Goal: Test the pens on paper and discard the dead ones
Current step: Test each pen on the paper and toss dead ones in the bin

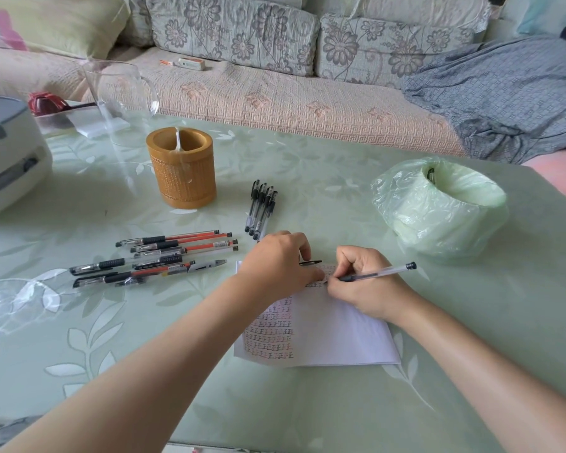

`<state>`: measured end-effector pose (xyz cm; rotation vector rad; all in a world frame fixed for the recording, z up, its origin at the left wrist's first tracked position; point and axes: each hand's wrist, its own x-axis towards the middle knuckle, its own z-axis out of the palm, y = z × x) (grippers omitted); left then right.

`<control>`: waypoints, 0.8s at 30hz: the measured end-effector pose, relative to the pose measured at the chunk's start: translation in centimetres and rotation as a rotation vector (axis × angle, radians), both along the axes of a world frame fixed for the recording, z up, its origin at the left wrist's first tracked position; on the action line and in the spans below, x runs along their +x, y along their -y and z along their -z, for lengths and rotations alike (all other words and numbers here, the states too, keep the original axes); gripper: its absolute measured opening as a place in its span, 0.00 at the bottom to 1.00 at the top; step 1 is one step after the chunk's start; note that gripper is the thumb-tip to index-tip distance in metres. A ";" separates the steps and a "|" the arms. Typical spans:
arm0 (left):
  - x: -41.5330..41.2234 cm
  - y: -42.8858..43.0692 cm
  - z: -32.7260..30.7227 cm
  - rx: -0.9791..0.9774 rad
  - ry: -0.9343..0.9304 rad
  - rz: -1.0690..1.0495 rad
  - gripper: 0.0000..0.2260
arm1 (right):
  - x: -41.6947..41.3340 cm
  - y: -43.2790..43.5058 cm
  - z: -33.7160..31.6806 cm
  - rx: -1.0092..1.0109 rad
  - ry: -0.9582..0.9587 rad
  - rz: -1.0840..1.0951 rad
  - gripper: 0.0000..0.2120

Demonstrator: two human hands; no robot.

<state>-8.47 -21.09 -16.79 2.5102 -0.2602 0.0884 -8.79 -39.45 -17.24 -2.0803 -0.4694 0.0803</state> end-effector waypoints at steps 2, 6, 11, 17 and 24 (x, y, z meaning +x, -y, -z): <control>-0.1 0.0 0.0 -0.003 -0.004 -0.001 0.15 | 0.1 0.0 0.0 -0.017 0.012 0.008 0.11; -0.1 0.0 0.0 -0.002 -0.006 -0.003 0.15 | 0.0 0.1 0.1 0.006 -0.004 0.025 0.11; -0.1 -0.1 -0.1 0.000 -0.001 0.001 0.16 | -0.1 0.1 0.1 0.029 -0.017 0.009 0.10; -0.1 0.0 -0.1 0.000 -0.004 -0.004 0.16 | 0.0 0.3 0.1 -0.005 -0.021 -0.023 0.10; 0.0 0.0 -0.1 -0.006 0.000 -0.004 0.15 | 0.1 0.1 0.2 0.006 -0.013 -0.004 0.10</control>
